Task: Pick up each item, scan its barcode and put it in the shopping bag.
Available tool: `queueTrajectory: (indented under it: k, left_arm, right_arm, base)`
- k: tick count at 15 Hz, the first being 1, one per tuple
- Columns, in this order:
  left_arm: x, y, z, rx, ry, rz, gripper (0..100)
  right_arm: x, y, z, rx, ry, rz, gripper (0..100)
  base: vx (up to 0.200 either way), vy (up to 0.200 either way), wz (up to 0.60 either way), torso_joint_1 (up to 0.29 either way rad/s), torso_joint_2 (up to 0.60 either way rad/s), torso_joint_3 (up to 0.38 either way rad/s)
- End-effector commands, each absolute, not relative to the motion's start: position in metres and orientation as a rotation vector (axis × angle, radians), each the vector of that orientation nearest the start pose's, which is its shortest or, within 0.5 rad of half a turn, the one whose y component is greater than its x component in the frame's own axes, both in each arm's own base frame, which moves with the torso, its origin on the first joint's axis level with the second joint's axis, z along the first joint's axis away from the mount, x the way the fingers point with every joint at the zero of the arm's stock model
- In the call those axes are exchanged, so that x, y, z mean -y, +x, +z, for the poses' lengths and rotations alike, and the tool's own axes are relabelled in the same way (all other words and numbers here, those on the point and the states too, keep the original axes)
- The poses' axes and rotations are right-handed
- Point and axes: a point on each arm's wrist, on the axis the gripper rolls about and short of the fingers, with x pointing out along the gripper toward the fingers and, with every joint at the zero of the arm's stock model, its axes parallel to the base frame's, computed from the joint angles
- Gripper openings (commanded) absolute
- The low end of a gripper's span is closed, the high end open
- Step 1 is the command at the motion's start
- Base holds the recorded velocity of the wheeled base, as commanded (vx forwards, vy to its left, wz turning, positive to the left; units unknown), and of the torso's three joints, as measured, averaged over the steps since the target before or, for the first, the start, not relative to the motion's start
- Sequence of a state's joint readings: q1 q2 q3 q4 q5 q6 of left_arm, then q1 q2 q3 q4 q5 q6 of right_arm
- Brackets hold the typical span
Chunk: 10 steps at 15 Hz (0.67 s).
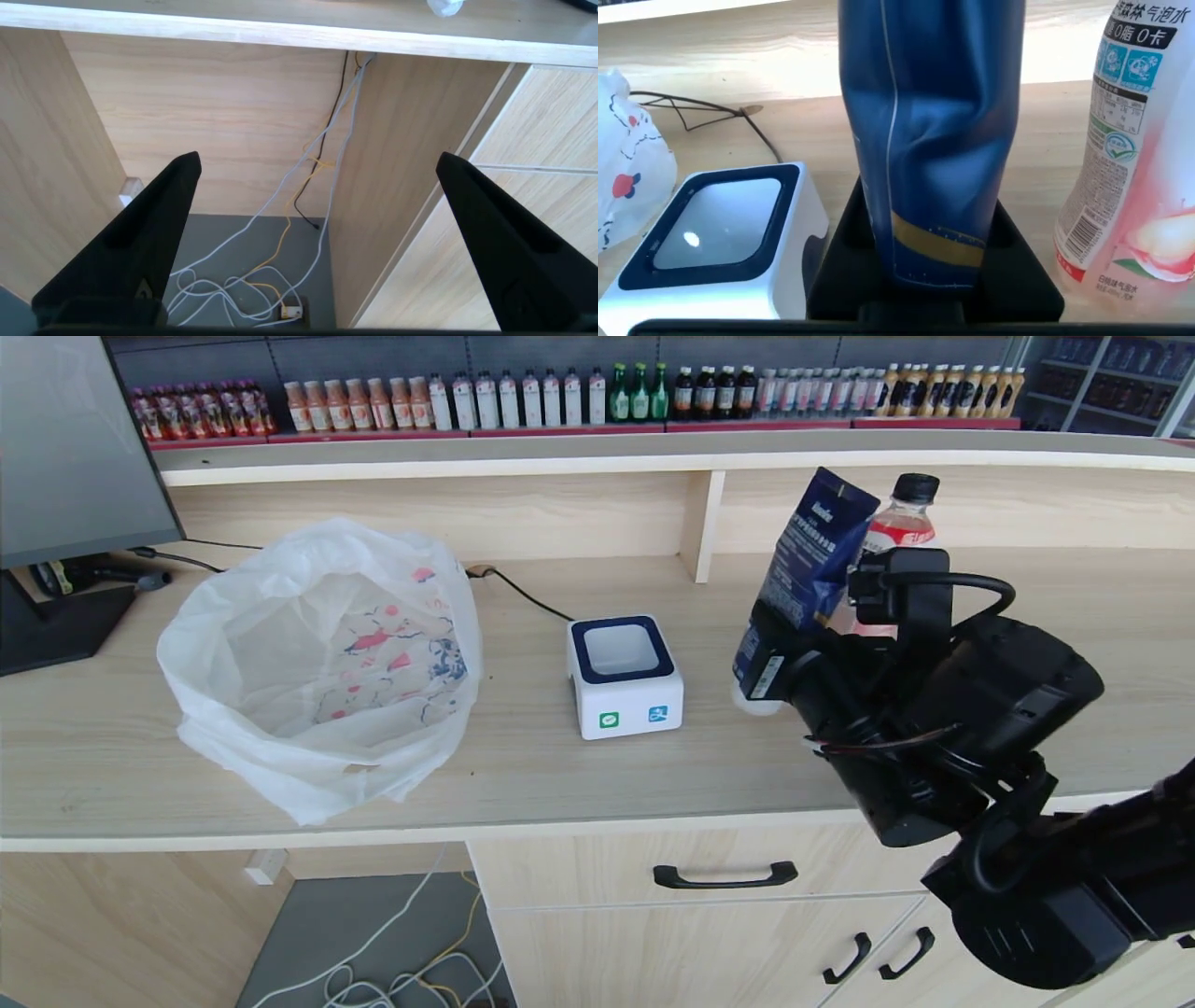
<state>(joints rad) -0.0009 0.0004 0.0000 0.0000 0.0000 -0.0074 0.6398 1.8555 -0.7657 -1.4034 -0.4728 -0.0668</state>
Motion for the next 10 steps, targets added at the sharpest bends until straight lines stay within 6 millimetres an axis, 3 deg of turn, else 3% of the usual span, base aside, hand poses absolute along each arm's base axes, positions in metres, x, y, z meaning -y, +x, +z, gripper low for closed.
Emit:
queueTrajectory:
  k: [1,10]
  left_arm:
    - [0.000,-0.023,0.075,0.000,-0.008,0.000,100]
    - [0.000,-0.023,0.075,0.000,-0.008,-0.002,100]
  right_arm:
    - [-0.178,0.252,0.207,0.283,0.107,0.167,0]
    - [-0.140,0.188,0.199,0.253,0.068,0.292,0]
  base:
    - [0.000,0.000,0.00,0.000,0.00,0.000]
    - [0.000,0.000,0.00,0.000,0.00,0.000]
